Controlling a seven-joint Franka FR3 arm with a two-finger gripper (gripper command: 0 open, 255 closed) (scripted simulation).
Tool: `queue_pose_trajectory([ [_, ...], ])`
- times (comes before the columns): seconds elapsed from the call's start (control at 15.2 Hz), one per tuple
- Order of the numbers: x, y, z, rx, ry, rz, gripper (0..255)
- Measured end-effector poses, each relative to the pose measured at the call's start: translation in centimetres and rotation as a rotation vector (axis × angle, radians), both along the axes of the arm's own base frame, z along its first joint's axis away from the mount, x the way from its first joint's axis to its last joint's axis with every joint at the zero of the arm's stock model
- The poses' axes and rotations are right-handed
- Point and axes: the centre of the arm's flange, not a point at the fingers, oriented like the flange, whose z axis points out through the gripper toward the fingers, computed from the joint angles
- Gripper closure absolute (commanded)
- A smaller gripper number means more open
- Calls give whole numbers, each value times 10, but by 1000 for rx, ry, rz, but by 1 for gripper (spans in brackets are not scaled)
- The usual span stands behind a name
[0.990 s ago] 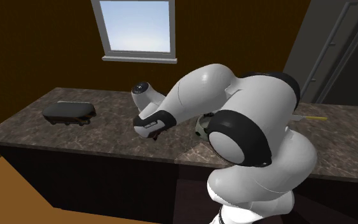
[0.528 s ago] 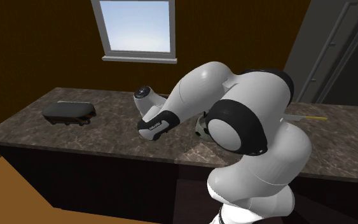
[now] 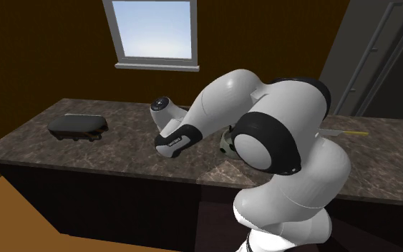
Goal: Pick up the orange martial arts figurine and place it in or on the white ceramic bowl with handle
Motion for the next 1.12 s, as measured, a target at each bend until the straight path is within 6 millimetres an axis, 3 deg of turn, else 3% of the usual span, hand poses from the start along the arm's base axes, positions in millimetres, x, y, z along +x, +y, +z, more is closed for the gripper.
queue_pose_trajectory([
  [0.46, 0, -1, 2, -2, 3, -3, 255],
  [1.12, 1, -1, 52, -5, 5, -4, 255],
])
